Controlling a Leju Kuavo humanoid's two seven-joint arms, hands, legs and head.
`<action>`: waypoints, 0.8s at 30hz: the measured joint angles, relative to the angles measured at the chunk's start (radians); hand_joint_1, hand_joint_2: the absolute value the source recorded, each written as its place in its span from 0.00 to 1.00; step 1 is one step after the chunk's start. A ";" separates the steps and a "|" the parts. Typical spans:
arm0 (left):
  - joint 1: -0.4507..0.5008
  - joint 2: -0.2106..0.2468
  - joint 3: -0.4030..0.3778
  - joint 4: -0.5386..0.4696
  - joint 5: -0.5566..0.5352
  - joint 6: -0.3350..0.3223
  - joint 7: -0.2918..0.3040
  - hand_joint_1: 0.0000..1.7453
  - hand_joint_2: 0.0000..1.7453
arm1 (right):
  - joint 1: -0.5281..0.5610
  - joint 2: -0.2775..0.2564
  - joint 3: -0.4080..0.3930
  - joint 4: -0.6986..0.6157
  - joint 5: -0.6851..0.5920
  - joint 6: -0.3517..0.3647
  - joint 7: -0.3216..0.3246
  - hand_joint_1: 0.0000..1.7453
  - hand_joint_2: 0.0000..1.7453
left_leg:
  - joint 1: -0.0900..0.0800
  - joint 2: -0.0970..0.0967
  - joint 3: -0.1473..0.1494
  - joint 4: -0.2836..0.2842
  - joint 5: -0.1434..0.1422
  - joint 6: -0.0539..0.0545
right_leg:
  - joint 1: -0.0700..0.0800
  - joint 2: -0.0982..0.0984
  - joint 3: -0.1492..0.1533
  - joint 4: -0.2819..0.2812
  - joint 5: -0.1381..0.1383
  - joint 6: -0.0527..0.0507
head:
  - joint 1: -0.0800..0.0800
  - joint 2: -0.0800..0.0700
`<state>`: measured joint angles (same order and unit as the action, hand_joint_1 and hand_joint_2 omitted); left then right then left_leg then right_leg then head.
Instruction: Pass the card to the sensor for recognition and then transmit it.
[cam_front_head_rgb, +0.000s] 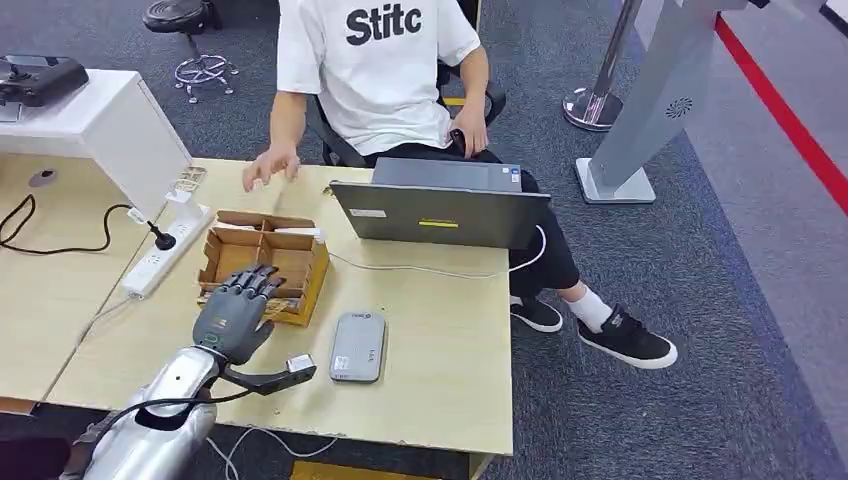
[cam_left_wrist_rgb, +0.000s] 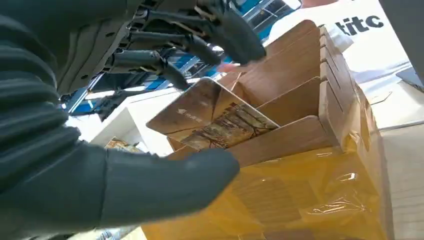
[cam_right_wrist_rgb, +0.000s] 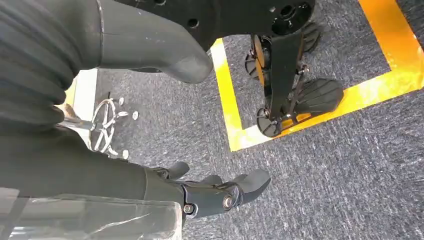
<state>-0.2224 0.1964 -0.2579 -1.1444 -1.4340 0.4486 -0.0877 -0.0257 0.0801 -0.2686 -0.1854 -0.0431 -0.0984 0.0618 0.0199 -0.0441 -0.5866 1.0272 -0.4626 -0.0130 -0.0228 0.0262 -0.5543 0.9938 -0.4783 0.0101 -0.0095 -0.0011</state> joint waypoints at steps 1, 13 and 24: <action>-0.001 0.002 0.000 0.001 0.002 0.000 0.000 1.00 1.00 | 0.000 0.000 -0.001 0.000 0.000 0.000 0.000 0.00 1.00 | 0.000 0.000 0.000 0.000 0.000 0.000 | 0.000 0.000 0.000 0.000 0.000 0.000 | 0.000 0.000; -0.002 0.002 0.011 -0.085 0.022 0.043 -0.018 1.00 1.00 | -0.002 0.002 -0.003 0.000 0.015 0.010 -0.009 0.00 1.00 | 0.000 0.000 0.000 0.000 0.000 0.000 | 0.000 0.000 0.000 0.000 0.000 0.000 | 0.000 0.000; -0.099 0.008 0.081 -0.221 0.082 0.039 -0.001 1.00 1.00 | -0.003 0.003 -0.034 0.000 -0.015 0.018 -0.002 0.00 1.00 | 0.000 0.000 0.000 0.000 0.001 -0.001 | 0.000 0.000 0.000 0.000 0.001 0.000 | 0.000 0.000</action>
<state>-0.3210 0.2049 -0.1770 -1.3649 -1.3523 0.4871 -0.0885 -0.0285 0.0828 -0.3029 -0.1854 -0.0580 -0.0801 0.0595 0.0201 -0.0443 -0.5865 1.0272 -0.4614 -0.0135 -0.0227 0.0260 -0.5541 0.9943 -0.4776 0.0101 -0.0095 -0.0011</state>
